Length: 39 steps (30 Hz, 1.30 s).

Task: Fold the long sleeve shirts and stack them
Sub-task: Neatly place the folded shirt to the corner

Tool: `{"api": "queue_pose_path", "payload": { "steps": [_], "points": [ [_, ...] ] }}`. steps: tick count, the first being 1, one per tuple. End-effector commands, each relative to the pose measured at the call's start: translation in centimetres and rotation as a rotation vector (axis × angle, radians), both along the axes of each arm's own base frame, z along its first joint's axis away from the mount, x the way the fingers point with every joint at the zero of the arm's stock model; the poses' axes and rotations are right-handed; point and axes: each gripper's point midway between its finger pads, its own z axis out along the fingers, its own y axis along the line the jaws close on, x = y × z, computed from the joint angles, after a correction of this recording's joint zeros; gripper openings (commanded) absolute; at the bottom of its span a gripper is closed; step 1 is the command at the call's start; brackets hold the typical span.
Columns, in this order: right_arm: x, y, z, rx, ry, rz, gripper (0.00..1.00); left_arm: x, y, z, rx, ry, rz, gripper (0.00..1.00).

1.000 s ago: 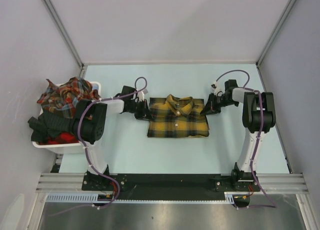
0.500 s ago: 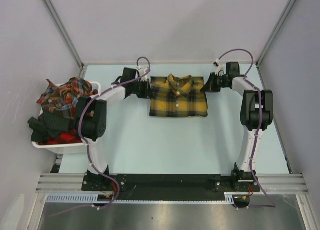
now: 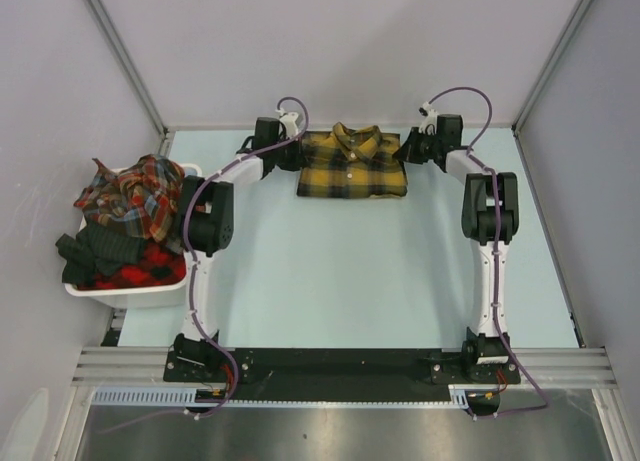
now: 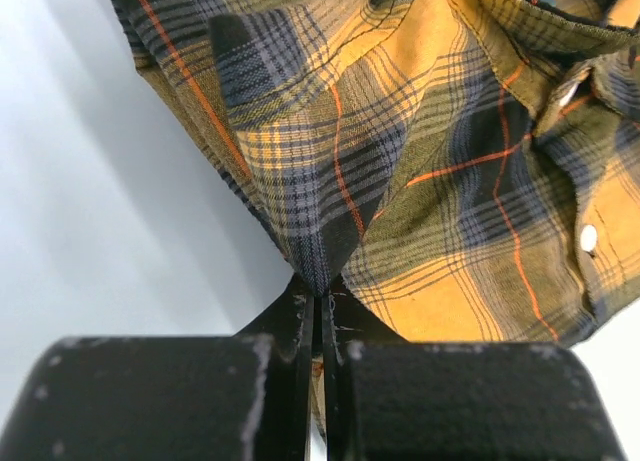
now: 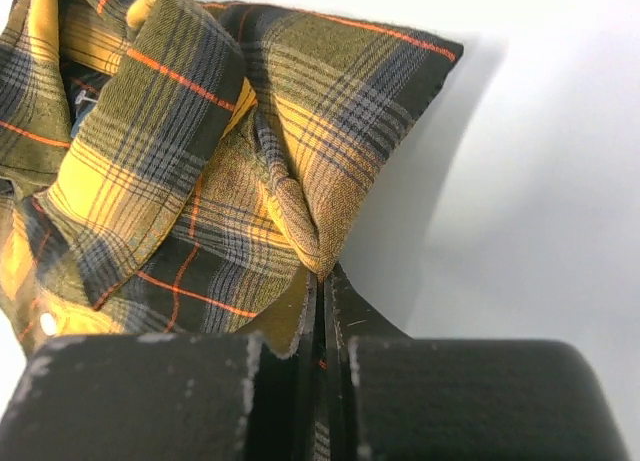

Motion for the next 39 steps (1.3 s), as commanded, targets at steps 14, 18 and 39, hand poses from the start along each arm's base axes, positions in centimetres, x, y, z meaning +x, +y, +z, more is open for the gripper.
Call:
{"api": "queue_pose_path", "payload": {
  "steps": [14,18,39],
  "points": [
    [6.9,-3.1,10.1,-0.053,-0.321,-0.107,0.74,3.7,1.6,9.1,-0.036,-0.212,0.033,0.91],
    [5.0,-6.4,19.9,-0.071,-0.435,-0.115,1.00,1.2,2.1,16.3,0.005,-0.269,-0.035,0.99],
    [-27.5,-4.3,13.3,-0.261,-0.026,0.185,1.00,-20.7,7.5,15.0,0.203,0.004,-0.121,0.99]
  ]
}}
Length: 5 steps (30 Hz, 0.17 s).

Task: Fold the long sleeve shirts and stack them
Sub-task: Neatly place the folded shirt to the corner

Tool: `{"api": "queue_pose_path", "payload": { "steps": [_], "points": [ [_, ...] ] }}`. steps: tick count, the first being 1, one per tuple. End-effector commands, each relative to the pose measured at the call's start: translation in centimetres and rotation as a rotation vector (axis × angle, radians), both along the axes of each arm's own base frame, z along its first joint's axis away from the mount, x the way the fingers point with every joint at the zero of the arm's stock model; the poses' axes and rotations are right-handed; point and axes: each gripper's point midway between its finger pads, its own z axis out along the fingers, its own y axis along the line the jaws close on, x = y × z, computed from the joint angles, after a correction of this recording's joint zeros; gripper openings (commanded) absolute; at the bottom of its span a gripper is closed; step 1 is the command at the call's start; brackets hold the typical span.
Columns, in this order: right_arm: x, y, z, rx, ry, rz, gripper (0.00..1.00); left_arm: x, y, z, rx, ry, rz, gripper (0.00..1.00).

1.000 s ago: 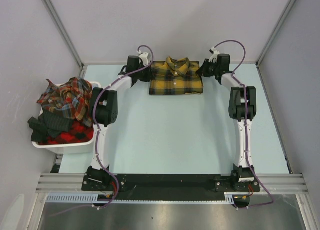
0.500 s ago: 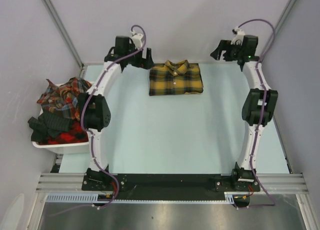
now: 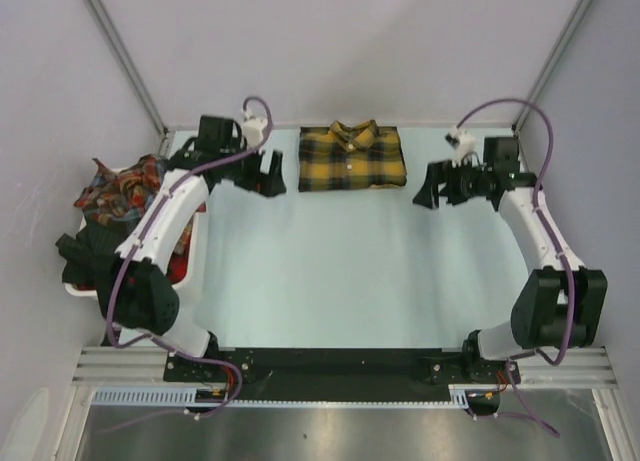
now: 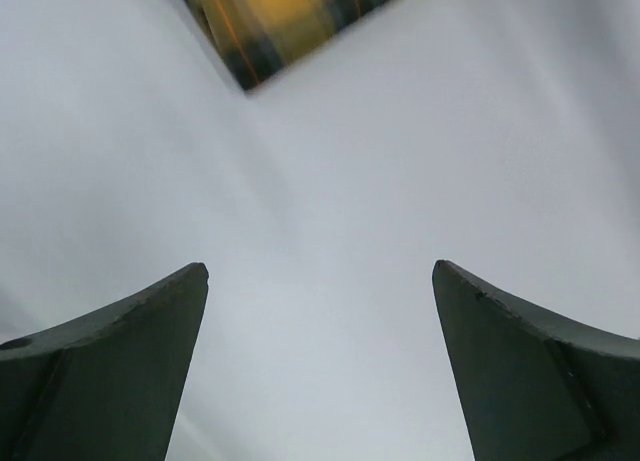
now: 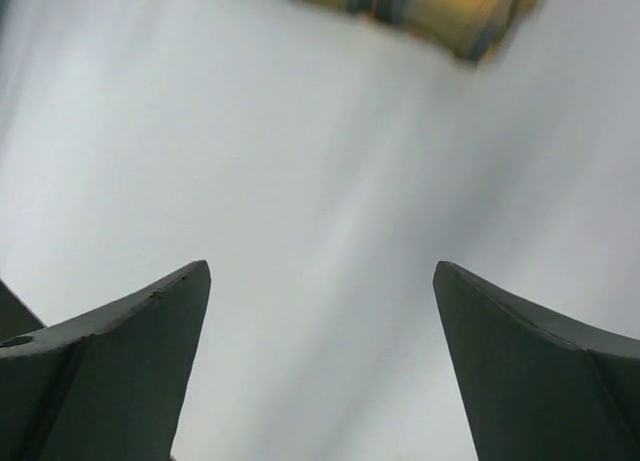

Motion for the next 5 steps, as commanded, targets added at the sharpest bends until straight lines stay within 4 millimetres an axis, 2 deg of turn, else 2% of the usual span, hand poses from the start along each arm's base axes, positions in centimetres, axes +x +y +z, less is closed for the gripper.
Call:
{"api": "queue_pose_path", "payload": {
  "steps": [1,5],
  "points": [
    [-4.1,-0.7,-2.3,-0.065,0.019,0.011,1.00,-4.1,1.0,-3.3,0.049,0.035,0.006,0.99],
    [-5.2,-1.1,-1.8,-0.105,-0.020,0.019,1.00,-5.0,1.7,-2.9,0.076,-0.004,0.030,0.99]
  ]
}}
